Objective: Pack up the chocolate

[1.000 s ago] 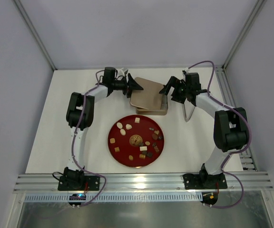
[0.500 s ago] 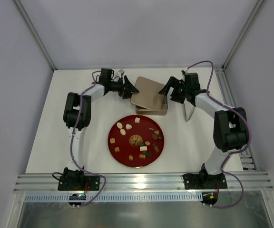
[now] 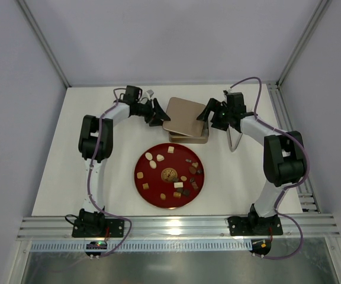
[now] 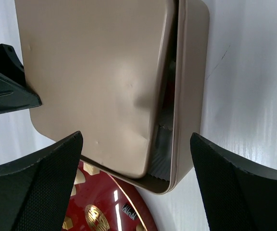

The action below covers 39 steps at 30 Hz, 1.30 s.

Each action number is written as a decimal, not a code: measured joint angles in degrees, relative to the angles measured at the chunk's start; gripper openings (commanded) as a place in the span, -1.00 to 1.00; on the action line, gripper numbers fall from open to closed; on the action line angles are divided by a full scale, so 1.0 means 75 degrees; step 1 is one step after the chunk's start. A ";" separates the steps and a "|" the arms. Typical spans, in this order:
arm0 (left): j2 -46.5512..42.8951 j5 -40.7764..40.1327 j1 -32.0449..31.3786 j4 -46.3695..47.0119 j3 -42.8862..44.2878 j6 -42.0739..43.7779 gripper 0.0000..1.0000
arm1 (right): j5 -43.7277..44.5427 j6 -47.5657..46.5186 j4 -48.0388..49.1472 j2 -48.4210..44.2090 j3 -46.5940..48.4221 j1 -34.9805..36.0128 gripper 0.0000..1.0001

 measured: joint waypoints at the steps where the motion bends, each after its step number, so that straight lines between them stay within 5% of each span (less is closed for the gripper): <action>1: 0.0000 -0.0023 0.0000 -0.0082 0.0020 0.0064 -0.04 | 0.0009 -0.0003 0.0000 0.0006 0.0000 0.0015 0.84; 23: 0.0000 -0.0405 -0.0003 -0.1026 0.0289 0.0868 -0.10 | 0.0079 -0.0003 0.0006 0.0294 0.0003 0.0195 0.80; 39: 0.0035 -0.1285 -0.0536 -0.2804 0.1533 0.2066 -0.10 | 0.0131 0.0026 0.0032 0.0446 0.0009 0.0221 0.72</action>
